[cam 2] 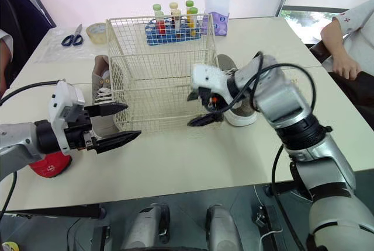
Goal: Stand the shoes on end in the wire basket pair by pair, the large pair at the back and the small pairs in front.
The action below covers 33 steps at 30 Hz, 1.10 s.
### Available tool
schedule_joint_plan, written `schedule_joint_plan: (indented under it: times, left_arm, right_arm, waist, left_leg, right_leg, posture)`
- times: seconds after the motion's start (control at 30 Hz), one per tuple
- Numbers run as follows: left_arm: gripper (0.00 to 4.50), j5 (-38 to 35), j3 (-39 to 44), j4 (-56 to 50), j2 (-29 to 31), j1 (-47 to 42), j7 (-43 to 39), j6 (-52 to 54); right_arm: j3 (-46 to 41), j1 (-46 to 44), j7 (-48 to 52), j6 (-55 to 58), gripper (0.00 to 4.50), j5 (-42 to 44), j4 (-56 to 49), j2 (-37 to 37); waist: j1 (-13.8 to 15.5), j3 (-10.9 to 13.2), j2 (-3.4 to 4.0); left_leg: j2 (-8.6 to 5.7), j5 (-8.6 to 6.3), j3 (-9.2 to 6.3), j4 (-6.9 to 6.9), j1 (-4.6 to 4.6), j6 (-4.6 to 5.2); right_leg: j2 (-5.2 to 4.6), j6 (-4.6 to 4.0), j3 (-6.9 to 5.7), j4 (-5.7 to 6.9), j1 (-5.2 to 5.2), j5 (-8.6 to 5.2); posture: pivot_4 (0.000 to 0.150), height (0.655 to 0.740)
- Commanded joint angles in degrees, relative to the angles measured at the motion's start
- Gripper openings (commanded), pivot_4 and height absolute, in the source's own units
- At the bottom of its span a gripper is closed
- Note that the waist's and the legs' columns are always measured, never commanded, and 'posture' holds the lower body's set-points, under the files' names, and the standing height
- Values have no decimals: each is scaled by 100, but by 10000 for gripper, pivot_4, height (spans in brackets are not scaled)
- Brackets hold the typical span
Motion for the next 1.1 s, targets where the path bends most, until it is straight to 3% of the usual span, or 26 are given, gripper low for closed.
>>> schedule_joint_plan:
  times: [0.03, 0.2, 0.23, 0.3, 0.37, 0.47, 0.7, 1.1]
  left_arm:
    - [45000, -727, 315, 50, -255, -244, 293, -54]
    - [45000, -1196, -8, 270, -960, -808, 980, -218]
    - [45000, -1239, -64, 297, -1068, -885, 1033, -213]
    - [45000, -1198, -292, 301, -1256, -999, 1093, -181]
    - [45000, -1061, -521, 305, -1411, -1034, 1108, -182]
    - [45000, -1106, -648, 235, -1540, -887, 1141, -162]
    - [45000, -1198, -871, -248, -1582, -524, 1354, -103]
    - [45000, -926, -983, -415, -1286, -190, 1358, -51]
  right_arm:
    - [-1373, -599, -723, 1251, 35805, 514, -297, -161]
    - [-3290, -390, -2394, 1710, 35805, 653, -403, 339]
    - [-3612, -225, -2634, 1586, 38505, 719, -511, 483]
    - [-4118, 489, -3048, 1497, 44343, 755, -903, 713]
    - [-4161, 1658, -3136, 1308, 44768, 784, -1505, 729]
    - [-4429, 2388, -3869, 909, 44768, 783, -1794, 1213]
    - [-4248, 3753, -4220, -164, 44768, 1042, -1970, 1639]
    - [-3323, 3919, -4602, -1593, 44768, 738, -73, 1616]
  waist:
    - [1, 0, -1]
    - [16, -16, -26]
    - [14, -18, -30]
    - [19, -24, -36]
    - [84, -28, -41]
    - [99, -20, -23]
    - [109, -26, -13]
    - [93, -26, -11]
  left_leg:
    - [0, 0, -1, 1, 1, 0]
    - [-1, 0, -8, 5, 9, 1]
    - [-1, 1, -9, 9, 8, 3]
    - [-3, 2, -8, 14, 7, 5]
    - [-4, 3, -12, 11, 8, 7]
    - [-5, 1, -9, 3, 5, 9]
    - [-1, 9, -20, 6, 21, 13]
    - [-2, 26, -18, 7, 19, 30]
  right_leg:
    - [0, 0, 0, 0, 1, 0]
    - [1, -4, -1, -1, 15, -1]
    - [1, -3, -1, -1, 18, 0]
    - [1, -1, 0, 0, 21, 1]
    - [2, 12, 0, -2, 26, 8]
    - [3, 14, 2, -4, 19, 7]
    - [16, 8, 11, 9, 24, 6]
    - [16, -45, 16, -14, 25, 20]
  posture:
    - [1500, 7400]
    - [1500, 7400]
    - [1500, 7400]
    - [1500, 7400]
    - [1500, 7400]
    - [1500, 7400]
    - [1500, 7400]
    - [1500, 7400]
